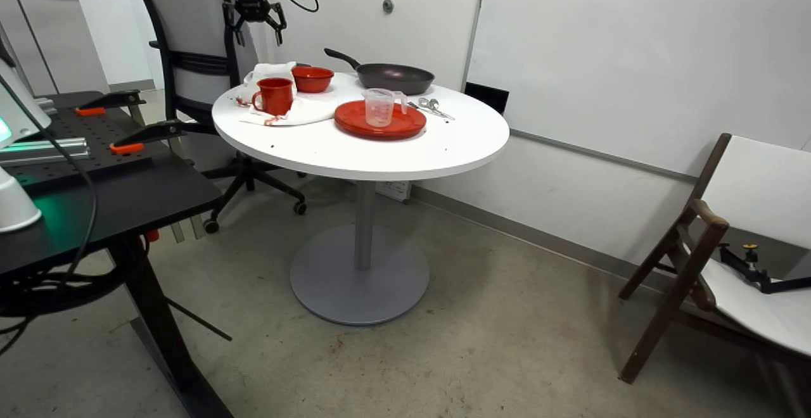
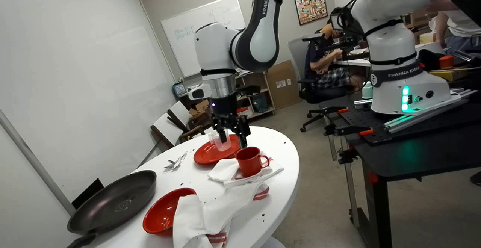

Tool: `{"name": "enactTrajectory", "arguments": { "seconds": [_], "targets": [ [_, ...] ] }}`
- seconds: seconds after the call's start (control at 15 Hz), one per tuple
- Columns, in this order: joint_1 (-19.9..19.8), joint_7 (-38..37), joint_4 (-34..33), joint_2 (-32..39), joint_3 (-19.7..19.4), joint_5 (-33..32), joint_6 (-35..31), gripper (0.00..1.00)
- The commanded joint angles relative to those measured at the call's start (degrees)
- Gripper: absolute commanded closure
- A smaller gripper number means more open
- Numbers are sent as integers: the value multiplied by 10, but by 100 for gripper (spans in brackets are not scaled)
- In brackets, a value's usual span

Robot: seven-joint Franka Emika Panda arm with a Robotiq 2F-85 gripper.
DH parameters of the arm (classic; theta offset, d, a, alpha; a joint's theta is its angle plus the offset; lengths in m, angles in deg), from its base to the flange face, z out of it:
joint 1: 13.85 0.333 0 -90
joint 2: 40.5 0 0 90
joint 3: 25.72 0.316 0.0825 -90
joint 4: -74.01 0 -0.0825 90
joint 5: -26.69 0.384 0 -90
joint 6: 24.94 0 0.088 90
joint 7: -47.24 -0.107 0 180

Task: Use the tea towel to wipe the table

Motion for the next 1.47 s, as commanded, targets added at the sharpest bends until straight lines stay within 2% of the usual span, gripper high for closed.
{"name": "enactTrajectory", "arguments": {
  "seconds": [0.0,0.27,0.53,0.87,1.4],
  "targets": [
    [35,-58,-51,52,-14,-63,9,0],
    [96,-171,-105,102,-49,-117,53,0],
    [120,-243,-153,151,-45,-96,122,0],
    [129,-270,-199,195,-36,-85,170,0],
    [126,-256,-285,261,-32,-81,188,0]
  ]
}}
